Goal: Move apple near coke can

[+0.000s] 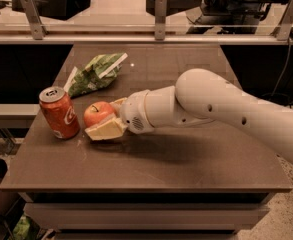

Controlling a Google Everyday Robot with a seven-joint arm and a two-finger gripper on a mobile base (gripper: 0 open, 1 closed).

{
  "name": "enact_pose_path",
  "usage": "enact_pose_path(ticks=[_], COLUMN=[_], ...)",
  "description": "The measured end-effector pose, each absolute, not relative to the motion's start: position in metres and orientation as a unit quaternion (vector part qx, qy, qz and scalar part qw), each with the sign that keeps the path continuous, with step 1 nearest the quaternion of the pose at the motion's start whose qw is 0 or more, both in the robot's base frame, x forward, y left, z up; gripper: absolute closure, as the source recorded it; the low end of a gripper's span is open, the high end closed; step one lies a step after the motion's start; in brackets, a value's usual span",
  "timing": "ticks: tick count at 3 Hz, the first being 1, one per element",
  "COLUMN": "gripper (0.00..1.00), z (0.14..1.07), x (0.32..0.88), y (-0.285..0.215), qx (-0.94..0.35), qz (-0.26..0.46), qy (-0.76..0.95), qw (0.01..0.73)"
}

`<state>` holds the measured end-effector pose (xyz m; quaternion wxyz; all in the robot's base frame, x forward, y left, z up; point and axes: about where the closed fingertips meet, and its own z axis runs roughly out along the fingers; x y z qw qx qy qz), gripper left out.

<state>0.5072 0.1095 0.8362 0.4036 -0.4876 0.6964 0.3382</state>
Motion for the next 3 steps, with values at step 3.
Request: enact_pose_path(ticks=[3], gripper=[0.0], z=[0.8371], x=[0.5051], y=[0.1129], qx=[-0.491], qz=[0.338], qy=[0.695], qw=[0.403])
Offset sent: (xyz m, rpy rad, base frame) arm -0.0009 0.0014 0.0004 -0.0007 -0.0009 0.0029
